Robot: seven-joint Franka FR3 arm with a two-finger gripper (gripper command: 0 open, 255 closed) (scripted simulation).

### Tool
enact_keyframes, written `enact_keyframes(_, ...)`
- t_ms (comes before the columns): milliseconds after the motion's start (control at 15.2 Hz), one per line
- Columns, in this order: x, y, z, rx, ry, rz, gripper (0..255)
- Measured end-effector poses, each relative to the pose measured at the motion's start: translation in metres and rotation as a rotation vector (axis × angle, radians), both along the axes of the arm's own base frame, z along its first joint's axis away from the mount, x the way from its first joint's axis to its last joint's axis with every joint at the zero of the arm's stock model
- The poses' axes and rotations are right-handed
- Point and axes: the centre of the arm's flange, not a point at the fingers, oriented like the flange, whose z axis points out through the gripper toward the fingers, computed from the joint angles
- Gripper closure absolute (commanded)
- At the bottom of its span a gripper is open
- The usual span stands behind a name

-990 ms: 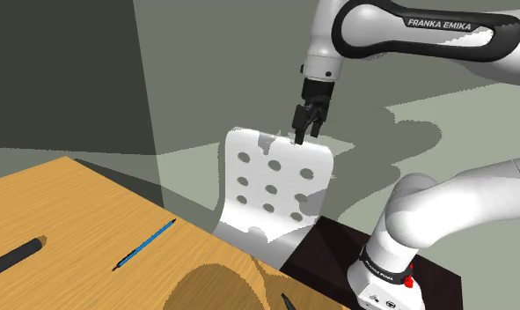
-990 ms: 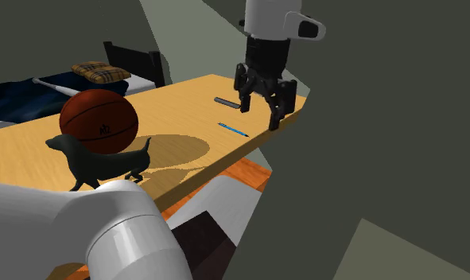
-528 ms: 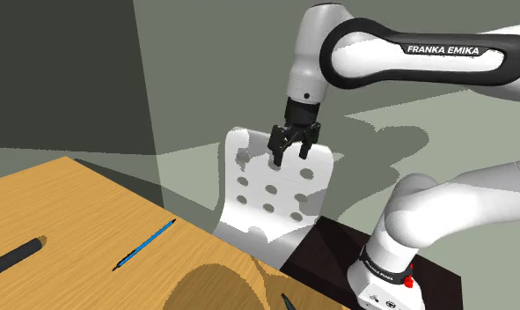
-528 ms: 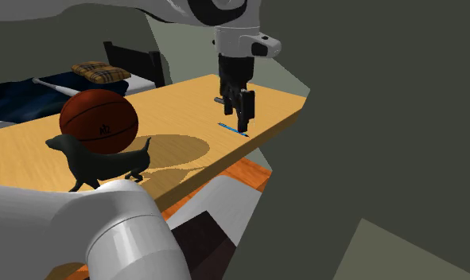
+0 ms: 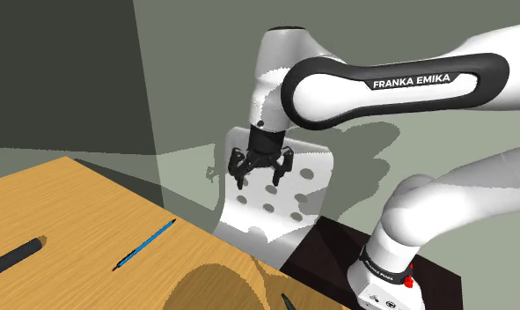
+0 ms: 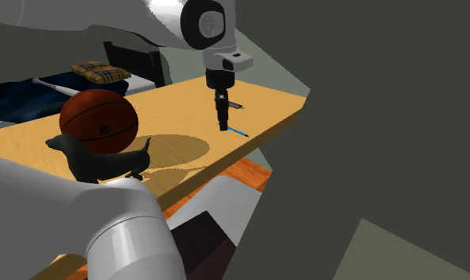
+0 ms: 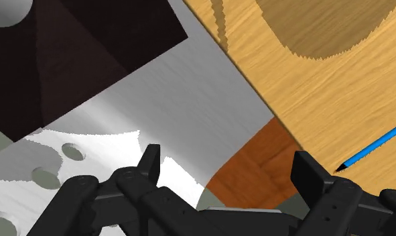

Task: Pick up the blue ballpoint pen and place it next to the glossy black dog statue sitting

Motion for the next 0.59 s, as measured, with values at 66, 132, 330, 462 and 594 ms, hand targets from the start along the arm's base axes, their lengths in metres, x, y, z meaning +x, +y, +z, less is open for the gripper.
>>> enact_keyframes(66, 0.005, 0.009, -0.006, -0.003, -0.004, -0.039, 0)
enact_keyframes(132, 0.010, 0.021, -0.010, -0.005, -0.008, -0.075, 0)
enact_keyframes(330, 0.026, 0.054, -0.030, -0.013, -0.019, -0.188, 0)
enact_keyframes(462, 0.042, 0.070, -0.040, -0.018, -0.027, -0.263, 0)
enact_keyframes(594, 0.056, 0.089, -0.056, -0.024, -0.033, -0.336, 0)
